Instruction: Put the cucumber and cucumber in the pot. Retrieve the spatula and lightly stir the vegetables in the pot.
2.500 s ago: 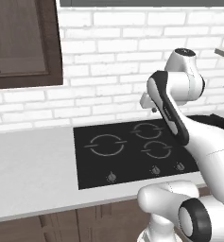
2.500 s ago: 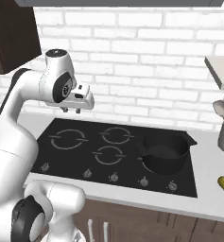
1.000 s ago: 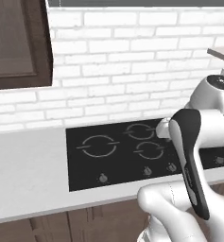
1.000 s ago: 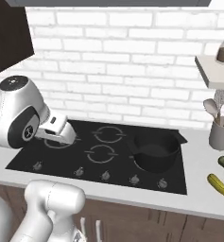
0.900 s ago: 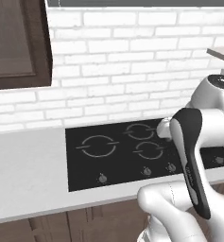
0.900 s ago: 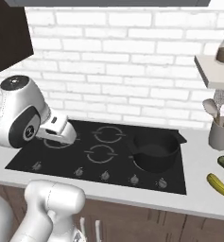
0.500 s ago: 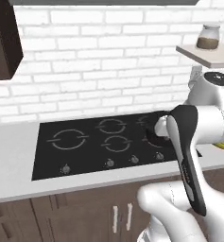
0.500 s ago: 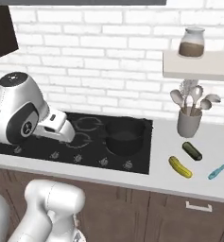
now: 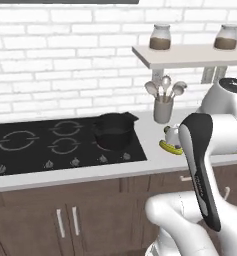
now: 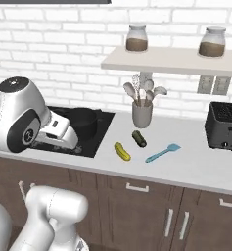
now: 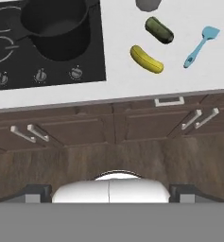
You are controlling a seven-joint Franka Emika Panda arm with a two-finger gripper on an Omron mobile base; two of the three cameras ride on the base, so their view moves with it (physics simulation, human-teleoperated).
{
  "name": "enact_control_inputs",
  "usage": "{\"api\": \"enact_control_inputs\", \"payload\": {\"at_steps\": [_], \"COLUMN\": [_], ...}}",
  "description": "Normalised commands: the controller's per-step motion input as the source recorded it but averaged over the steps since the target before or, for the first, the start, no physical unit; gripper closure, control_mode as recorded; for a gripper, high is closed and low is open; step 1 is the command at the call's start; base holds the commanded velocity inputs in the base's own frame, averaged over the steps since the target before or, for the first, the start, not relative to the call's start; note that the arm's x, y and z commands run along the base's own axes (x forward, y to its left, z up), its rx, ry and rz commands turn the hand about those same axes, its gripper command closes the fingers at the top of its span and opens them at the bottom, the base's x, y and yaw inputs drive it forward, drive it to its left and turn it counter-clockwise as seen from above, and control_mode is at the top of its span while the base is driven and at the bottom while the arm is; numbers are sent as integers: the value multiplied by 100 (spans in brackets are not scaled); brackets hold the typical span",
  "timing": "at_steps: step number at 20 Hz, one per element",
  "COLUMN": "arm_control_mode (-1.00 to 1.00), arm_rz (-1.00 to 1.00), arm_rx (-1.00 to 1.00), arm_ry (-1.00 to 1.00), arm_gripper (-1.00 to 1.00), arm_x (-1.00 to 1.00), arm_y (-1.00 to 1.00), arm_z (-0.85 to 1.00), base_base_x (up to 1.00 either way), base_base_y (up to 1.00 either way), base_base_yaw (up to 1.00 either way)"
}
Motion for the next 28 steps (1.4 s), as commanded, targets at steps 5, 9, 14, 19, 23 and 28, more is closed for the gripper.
{"api": "enact_control_inputs", "payload": {"at_steps": [5,9,14,19,23,28], "arm_control_mode": [100,100,100,100,100,100], "arm_rz": [0,0,0,0,0,0], "arm_rx": [0,0,0,0,0,0], "arm_ry": [0,0,0,0,0,0], "arm_gripper": [-100,-100,-100,-100,-100,-100], "arm_x": [0,0,0,0,0,0], "arm_y": [0,0,0,0,0,0], "arm_z": [0,0,0,0,0,0], "base_base_x": [49,35,9,0,18,55], "base_base_y": [-52,12,29,49,35,-33], "base_base_yaw": [9,1,-8,-18,-4,4]}}
